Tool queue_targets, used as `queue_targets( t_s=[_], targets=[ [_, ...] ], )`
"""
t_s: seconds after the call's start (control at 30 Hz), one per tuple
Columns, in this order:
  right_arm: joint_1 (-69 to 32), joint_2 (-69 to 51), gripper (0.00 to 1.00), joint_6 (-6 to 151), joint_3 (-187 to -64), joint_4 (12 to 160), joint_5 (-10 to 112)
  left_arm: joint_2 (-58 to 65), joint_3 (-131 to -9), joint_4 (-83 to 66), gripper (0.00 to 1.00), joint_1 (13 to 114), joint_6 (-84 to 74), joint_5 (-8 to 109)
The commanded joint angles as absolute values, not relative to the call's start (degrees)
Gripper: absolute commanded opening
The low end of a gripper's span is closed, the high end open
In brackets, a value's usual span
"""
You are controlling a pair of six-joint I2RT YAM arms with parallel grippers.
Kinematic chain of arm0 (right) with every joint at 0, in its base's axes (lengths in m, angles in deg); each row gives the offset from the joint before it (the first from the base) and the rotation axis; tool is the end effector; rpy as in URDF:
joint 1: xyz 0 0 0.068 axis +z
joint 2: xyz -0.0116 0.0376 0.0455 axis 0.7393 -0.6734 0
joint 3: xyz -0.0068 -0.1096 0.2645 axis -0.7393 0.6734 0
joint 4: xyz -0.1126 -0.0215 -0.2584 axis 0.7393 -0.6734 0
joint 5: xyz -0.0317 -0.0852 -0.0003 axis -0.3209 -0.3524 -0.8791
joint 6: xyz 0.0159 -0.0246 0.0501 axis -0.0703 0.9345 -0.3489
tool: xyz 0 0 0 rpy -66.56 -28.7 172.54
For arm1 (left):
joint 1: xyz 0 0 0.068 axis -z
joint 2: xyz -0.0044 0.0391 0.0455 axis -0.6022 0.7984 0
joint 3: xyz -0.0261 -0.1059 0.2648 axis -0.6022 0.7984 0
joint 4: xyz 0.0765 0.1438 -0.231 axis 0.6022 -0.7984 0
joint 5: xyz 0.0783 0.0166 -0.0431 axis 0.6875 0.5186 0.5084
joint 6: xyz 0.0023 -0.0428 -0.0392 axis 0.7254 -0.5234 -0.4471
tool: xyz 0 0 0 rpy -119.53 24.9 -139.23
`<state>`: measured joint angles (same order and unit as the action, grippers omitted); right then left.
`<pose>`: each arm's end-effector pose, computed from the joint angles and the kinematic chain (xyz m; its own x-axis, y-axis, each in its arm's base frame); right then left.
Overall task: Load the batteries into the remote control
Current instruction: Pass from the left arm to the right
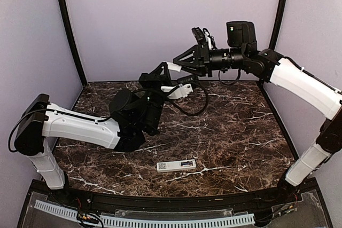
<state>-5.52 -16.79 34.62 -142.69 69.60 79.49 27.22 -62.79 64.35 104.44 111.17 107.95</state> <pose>0.2668 0.2748 0.4446 -0.8013 0.0386 -0.5970 -0.5703 0.2523 0.7818 0.1816 -0.3548 0.3513 0.3064 0.9086 -0.2838 -0.3375 0.3824 0.8602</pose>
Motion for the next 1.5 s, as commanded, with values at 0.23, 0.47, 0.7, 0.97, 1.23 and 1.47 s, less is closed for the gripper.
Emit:
queue_targets(
  t_s=[0.23,0.47,0.7,0.97,1.23,1.47],
  targets=[
    [-5.75,-15.86,0.17,31.63,-139.56,74.10,84.03,28.30,-64.88,81.94,0.00,104.79,111.94,108.40],
    [-5.80,-16.06,0.06,31.66,-139.53,74.45,83.69,28.48,-64.79,81.95,0.00,104.79,112.15,108.58],
    [-5.85,-15.98,0.00,30.71,-138.43,75.70,83.80,28.60,-64.48,82.01,0.00,104.79,112.77,109.04],
    [-6.81,-15.46,0.00,31.18,-137.39,75.60,83.42,28.67,-63.74,82.02,0.38,104.92,113.07,110.29],
    [-10.99,-14.65,0.00,37.59,-136.57,68.22,85.86,24.50,-58.09,67.13,0.68,105.48,98.91,115.10],
    [-17.51,-15.35,0.00,52.79,-134.39,53.14,92.59,5.42,-62.09,-16.54,0.73,99.88,23.13,81.45]
  ],
)
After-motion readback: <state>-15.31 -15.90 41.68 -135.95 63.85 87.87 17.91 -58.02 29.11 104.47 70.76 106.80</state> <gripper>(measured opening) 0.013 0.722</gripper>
